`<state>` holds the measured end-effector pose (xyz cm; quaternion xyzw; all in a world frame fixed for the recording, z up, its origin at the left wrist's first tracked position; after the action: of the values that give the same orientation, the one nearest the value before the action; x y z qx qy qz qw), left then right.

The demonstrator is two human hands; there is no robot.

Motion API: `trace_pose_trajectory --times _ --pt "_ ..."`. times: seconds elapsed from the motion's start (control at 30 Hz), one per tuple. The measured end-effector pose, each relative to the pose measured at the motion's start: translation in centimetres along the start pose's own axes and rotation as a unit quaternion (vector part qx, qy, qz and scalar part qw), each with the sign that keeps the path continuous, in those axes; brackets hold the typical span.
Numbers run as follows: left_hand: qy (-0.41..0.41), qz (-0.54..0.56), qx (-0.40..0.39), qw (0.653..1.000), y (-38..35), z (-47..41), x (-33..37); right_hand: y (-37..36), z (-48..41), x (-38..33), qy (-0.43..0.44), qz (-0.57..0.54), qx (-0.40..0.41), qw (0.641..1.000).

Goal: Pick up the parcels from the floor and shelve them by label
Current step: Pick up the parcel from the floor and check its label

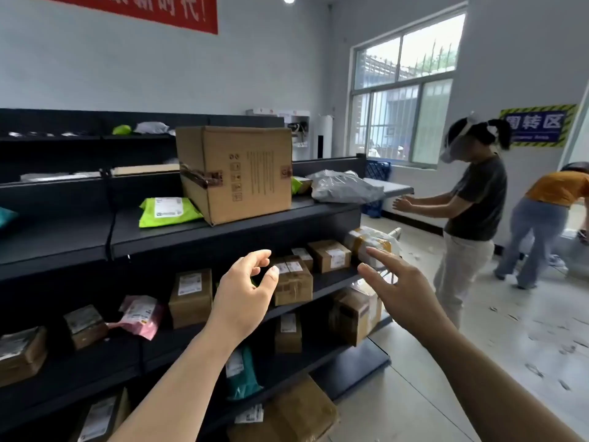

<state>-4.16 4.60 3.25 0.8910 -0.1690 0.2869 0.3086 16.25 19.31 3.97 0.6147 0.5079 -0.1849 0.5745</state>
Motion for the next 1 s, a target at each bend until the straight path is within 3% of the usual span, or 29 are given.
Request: trace_pose_trajectory --times 0.5,1.0 --pt "-0.002 0.086 -0.146 0.986 -13.9 5.6 1.2 5.0 6.6 13.0 -0.155 0.029 0.065 0.985" --pt "-0.018 0.169 -0.293 0.941 -32.0 8.7 8.2 17.3 11.8 26.5 -0.32 0.051 0.154 0.933"
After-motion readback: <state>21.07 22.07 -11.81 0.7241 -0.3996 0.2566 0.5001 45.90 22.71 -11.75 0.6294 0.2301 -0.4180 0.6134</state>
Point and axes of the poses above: each hand's wrist, its own z-axis away from the middle knuckle, its own y-axis out of the back of the hand, x = y × z, the point moved 7 cm from there along -z, towards the middle knuckle, and after that the axes turned 15 degrees about -y, right-handed, at the moved point
